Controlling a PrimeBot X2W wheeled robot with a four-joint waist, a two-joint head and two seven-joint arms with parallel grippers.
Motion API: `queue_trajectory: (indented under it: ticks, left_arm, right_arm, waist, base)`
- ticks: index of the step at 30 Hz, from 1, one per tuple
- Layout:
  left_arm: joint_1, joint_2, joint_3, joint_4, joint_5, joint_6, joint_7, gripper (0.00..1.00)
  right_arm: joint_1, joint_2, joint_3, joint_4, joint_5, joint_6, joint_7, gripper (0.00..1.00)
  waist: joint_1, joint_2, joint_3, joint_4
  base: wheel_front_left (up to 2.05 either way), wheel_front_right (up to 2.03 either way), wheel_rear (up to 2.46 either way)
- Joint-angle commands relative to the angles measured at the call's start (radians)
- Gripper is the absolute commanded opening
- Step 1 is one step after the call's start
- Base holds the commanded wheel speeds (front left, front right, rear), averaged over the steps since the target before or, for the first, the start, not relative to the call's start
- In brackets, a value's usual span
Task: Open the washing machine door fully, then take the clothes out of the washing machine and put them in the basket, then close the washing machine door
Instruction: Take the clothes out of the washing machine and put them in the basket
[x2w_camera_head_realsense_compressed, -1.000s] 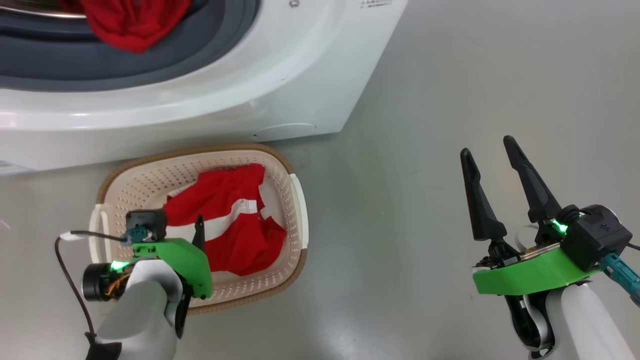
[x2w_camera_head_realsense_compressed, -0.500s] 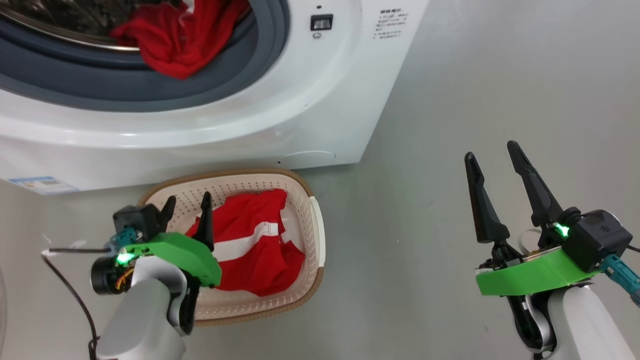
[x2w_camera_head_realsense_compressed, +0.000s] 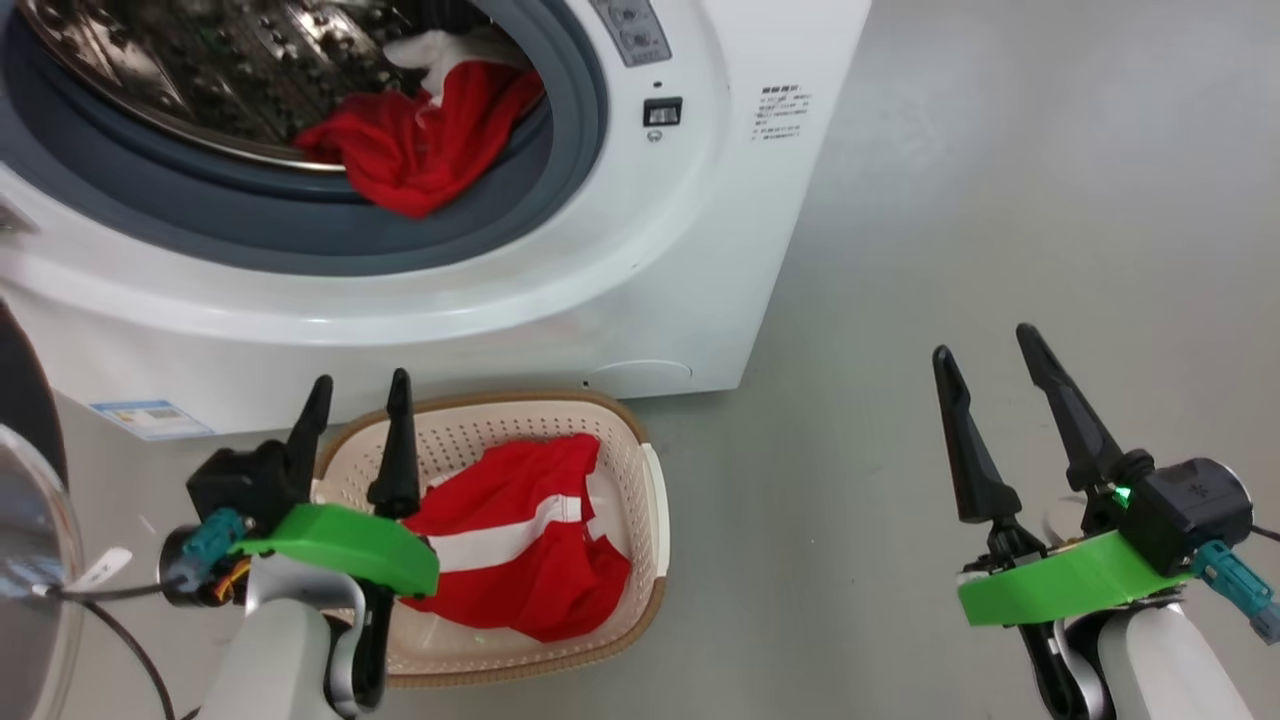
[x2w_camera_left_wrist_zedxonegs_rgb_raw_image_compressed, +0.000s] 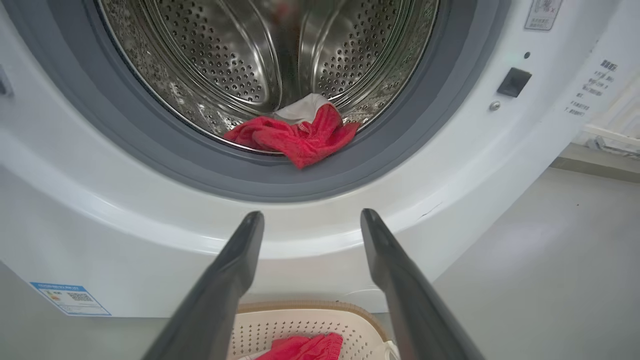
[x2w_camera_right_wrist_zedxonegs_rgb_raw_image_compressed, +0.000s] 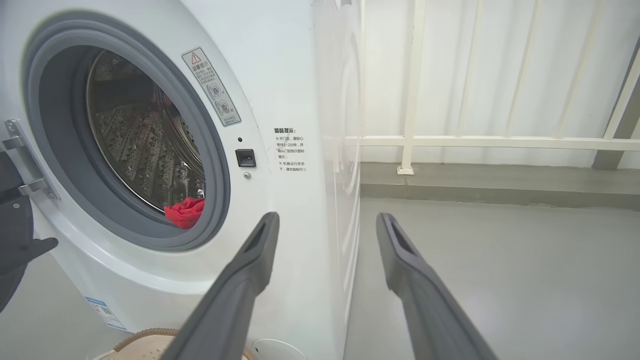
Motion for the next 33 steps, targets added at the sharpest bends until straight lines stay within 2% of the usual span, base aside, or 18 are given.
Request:
queue_trajectory:
  ticks: [1, 14, 21, 33]
  left_arm:
    - [0.020, 0.017, 0.034, -0.040, 0.012, 0.006, -0.012, 1.00]
    - [0.188, 0.016, 0.056, -0.274, 0.088, -0.001, -0.012, 1.00]
    - [0.282, 0.016, 0.064, -0.371, 0.099, 0.012, -0.012, 1.00]
    - [0.387, 0.016, 0.056, -0.434, 0.098, 0.038, -0.012, 1.00]
  right_arm:
    - [0.006, -0.003, 0.013, -0.022, -0.013, 0.006, -0.006, 1.00]
    - [0.089, -0.003, -0.021, -0.046, -0.076, 0.006, -0.006, 1.00]
    - [0.142, -0.003, -0.037, -0.063, -0.072, 0.006, -0.006, 1.00]
    - [0.205, -0.003, -0.066, -0.084, -0.065, 0.006, -0.006, 1.00]
  waist:
    - [0.0000, 0.0000, -0.024, 0.007]
    - [0.0000, 0.0000, -0.121, 0.015]
    - [0.0000, 0.0000, -0.157, 0.003]
    - [0.0000, 0.0000, -0.209, -0.010]
  base:
    - [0.00, 0.00, 0.00]
    - [0.00, 0.00, 0.00]
    - [0.00, 0.00, 0.00]
    - [0.00, 0.00, 0.00]
